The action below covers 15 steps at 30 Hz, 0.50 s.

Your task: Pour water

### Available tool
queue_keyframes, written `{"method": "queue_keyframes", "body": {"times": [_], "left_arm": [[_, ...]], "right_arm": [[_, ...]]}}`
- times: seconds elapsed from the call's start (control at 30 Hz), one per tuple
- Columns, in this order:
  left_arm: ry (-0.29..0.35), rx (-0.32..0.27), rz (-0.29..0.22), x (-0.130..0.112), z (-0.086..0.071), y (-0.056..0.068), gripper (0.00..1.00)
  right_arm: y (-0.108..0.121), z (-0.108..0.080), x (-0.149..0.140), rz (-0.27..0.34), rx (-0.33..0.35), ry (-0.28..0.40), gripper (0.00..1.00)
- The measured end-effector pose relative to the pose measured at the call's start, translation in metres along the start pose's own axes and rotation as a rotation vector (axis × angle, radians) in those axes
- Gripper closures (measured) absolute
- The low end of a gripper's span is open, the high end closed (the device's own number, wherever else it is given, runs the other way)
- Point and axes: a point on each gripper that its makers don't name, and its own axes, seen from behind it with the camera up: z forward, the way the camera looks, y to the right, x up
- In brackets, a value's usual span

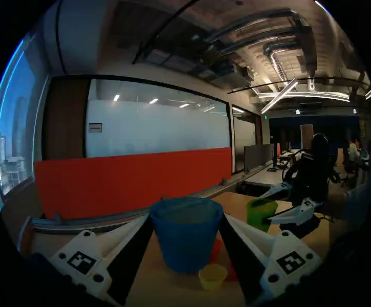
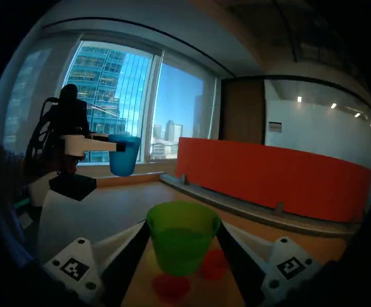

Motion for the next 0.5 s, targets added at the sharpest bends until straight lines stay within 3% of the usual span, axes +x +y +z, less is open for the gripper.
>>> {"method": "queue_keyframes", "body": {"times": [0.5], "left_arm": [[-0.058,-0.006,0.017,-0.038,-0.003,0.004,0.14]], "right_arm": [[0.024,-0.02,-0.004,0.007,-0.043,-0.027,0.08]]}}
